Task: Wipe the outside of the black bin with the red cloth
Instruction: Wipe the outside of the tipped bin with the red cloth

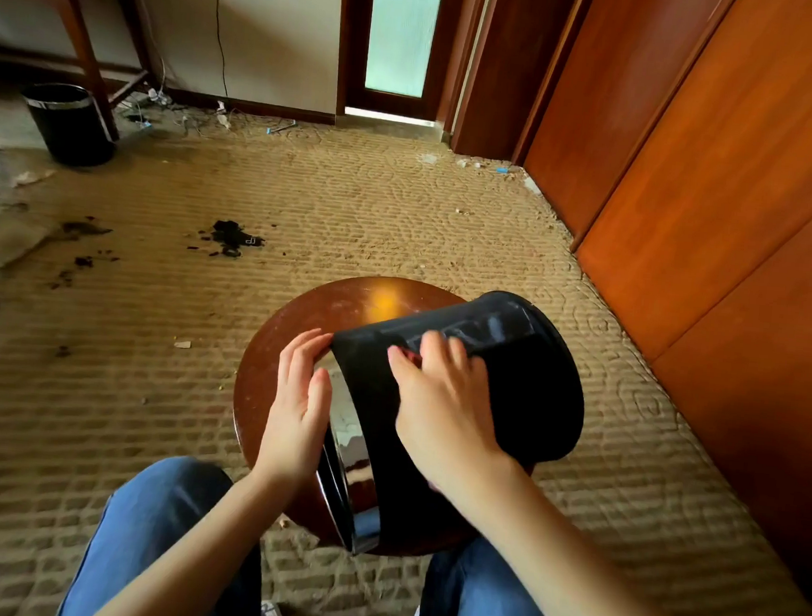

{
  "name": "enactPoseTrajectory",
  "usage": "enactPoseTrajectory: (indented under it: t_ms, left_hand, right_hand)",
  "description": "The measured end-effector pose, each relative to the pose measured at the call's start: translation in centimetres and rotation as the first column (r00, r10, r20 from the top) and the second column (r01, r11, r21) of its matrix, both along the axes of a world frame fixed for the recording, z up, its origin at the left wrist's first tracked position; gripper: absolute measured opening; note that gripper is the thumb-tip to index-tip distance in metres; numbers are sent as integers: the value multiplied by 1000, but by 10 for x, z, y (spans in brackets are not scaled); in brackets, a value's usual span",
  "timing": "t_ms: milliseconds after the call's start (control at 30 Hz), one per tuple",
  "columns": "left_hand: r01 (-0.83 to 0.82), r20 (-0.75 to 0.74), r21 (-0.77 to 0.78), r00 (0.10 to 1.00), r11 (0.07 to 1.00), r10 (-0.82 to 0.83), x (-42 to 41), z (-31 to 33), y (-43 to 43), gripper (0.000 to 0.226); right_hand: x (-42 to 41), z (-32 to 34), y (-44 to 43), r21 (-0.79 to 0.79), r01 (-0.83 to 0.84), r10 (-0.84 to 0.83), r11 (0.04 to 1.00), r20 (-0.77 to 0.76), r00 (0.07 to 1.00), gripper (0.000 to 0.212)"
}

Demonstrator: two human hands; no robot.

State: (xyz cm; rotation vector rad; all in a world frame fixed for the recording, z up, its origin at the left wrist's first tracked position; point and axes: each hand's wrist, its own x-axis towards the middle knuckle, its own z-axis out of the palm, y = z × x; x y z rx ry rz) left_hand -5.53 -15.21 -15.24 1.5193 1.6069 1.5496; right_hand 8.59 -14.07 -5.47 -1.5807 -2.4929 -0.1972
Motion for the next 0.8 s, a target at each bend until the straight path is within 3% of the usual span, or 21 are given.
enactPoseTrajectory:
  t_ms: [133,233,333,400,500,633,733,800]
  left_hand:
    - [21,-8,7,1000,1000,-21,-5,2,4,53]
    - [28,-13,-38,1000,999,-28,-19,6,19,67]
    - [40,43,-90,998,995,-36,-28,5,30,66]
    - [41,91,-102,995,994,-31,-27,1,32,59]
    - [37,132,-97,991,995,-24,-19,0,25,59]
    - [43,62,-68,997,997,-39,-8,2,6,65]
    - [79,-7,-58,997,995,-79,-4,2,-4,58]
    - [87,-15,-86,996,993,-88,-7,5,1,70]
  right_hand:
    - [-38,16,44,-158,9,5,987,92,996,29]
    - [-37,13,39,-123,20,-9,992,88,996,32]
    - [-11,-2,-2,20,-21,21,1000,27,999,46]
    - [3,-14,-22,18,-59,60,998,-56,997,57]
    - [5,-17,-20,-11,-69,68,998,-77,995,55]
    - [-32,5,16,-85,-81,83,993,32,996,32]
    - [-64,15,47,-227,-63,105,972,178,978,31]
    - [-69,18,55,-248,-63,118,967,215,970,31]
